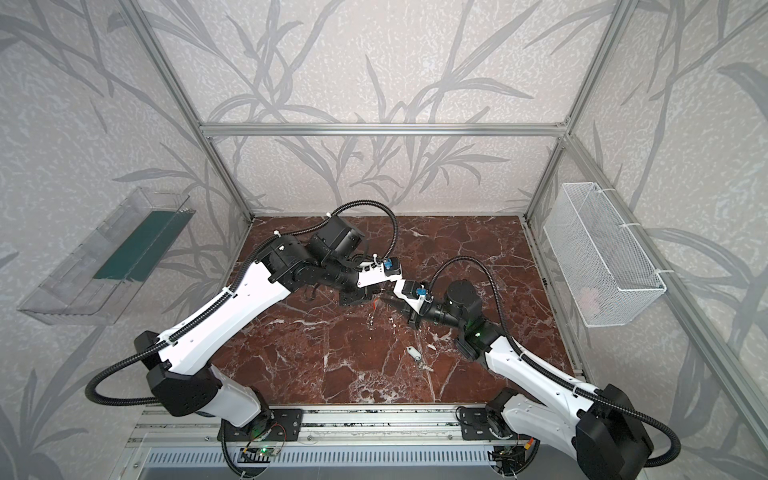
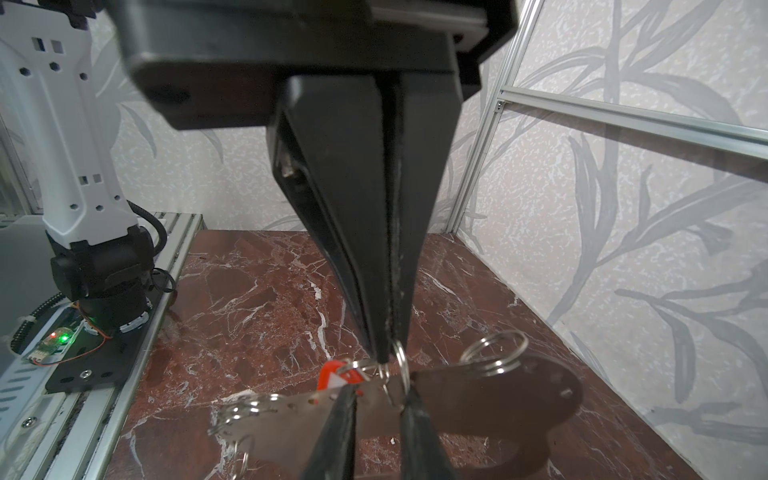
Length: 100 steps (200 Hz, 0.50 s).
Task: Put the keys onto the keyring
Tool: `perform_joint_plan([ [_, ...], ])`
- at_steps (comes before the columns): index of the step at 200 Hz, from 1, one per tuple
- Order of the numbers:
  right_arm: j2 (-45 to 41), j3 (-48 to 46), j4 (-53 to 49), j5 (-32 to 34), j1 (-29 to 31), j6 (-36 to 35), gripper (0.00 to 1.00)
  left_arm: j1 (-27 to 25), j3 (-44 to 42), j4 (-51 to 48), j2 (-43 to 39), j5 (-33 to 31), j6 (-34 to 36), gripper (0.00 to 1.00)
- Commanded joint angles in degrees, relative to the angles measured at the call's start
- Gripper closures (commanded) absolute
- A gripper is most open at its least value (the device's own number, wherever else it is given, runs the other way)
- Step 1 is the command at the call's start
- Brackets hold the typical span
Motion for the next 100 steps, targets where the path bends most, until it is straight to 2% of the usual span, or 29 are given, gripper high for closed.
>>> perform_joint_plan([
  [1,-0.22,1.18,5.36,-0.93,0.23,2.59,0.76,-0.72,1.15,-2.9,-0.11,-0.38,2.7,1.0],
  [30,-0.53,0.89,6.06,-0.94,0.23,2.85,0.69,-0.76,1.19,-3.36,-0.05,-0.58,3.11,1.0],
  [82,-0.88,0.81,5.88,0.37,0.19,3.01,0.69,-1.05,0.7,-3.67,-0.22,-0.37,4.08,1.0],
  [100,-1.01,0.62,6.41,2.01,0.21,3.58,0.66,-1.09,0.17,-3.35,-0.62,-0.12,4.48,1.0],
])
